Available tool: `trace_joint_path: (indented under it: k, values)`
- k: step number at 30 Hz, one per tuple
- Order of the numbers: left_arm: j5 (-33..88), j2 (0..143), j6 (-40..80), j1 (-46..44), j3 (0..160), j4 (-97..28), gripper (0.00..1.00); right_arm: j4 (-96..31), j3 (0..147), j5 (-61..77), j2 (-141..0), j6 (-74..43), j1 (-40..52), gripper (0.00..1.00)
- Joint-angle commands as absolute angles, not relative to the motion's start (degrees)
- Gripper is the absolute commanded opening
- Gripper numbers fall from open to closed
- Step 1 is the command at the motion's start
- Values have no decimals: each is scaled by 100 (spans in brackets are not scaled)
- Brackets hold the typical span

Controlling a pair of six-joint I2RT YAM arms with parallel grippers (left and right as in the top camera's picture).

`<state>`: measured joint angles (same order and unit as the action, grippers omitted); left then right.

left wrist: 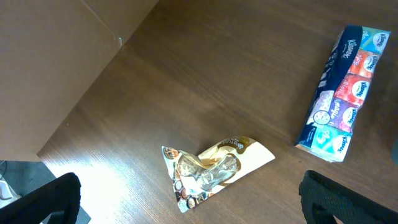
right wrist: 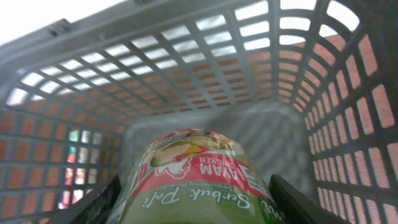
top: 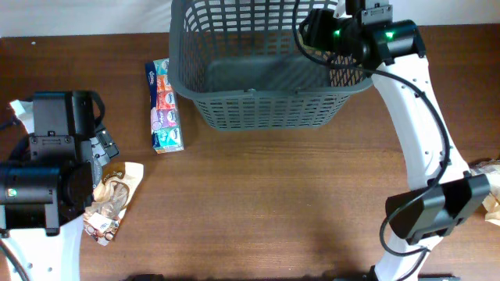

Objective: Pack container
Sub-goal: 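Carry the jar with the right gripper over the grey basket, then lower the jar into the basket with the right gripper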

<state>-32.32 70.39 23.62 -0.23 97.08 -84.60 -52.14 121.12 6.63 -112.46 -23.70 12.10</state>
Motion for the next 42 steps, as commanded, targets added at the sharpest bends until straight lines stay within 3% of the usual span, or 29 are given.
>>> trace_joint_path:
  k: [1, 42]
  values:
    - [-3210, 7015, 2375, 5, 9760, -8453, 100, -5280, 12276, 421, -11469, -2154, 1264, 4]
    - [-3210, 7015, 2375, 8, 9760, -8453, 100, -6243, 12276, -353, -12956, -1824, 1599, 4]
